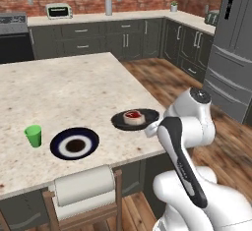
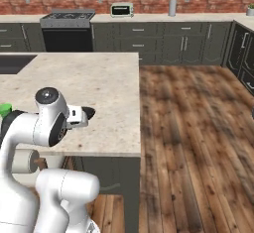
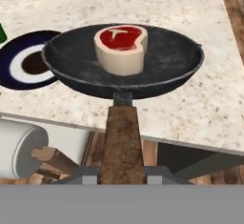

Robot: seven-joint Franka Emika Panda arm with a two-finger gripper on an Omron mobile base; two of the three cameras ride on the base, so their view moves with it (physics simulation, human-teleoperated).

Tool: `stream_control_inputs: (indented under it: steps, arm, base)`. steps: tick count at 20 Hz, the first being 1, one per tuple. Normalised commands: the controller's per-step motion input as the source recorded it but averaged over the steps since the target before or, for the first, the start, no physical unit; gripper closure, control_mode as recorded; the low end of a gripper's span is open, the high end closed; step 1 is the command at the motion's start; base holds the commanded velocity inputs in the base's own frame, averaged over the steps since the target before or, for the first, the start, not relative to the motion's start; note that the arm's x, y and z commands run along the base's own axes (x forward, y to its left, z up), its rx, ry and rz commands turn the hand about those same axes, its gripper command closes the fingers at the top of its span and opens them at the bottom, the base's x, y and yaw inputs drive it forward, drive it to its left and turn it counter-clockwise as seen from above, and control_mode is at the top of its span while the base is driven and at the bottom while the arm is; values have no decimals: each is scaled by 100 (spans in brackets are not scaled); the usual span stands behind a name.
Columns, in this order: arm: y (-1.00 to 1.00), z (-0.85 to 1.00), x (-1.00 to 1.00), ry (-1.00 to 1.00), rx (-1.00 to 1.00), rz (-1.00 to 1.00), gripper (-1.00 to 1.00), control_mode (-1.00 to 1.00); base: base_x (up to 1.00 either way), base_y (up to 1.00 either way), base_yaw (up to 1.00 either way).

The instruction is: Pick up the pan with the steak in it and place it on the dining table. Then place the steak on the plate.

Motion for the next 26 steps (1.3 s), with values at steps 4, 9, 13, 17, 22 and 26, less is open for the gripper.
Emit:
stream_control_inputs:
  steps: [4, 9, 13, 17, 22, 26]
  arm:
    - [1, -48, 68, -1, 0, 9, 100, -100]
    - [0, -46, 50, -6, -2, 5, 100, -100]
    - [0, -43, 33, -7, -4, 1, 100, -100]
    - [2, -44, 29, -4, -6, 0, 100, -100]
    - [4, -41, 31, -5, -5, 0, 100, -100]
    - [0, -26, 8, -3, -2, 0, 100, -100]
  base:
    - [0, 0, 0]
    - [0, 0, 0]
    - [0, 0, 0]
    - [0, 0, 0]
    - [0, 0, 0]
    - [0, 0, 0]
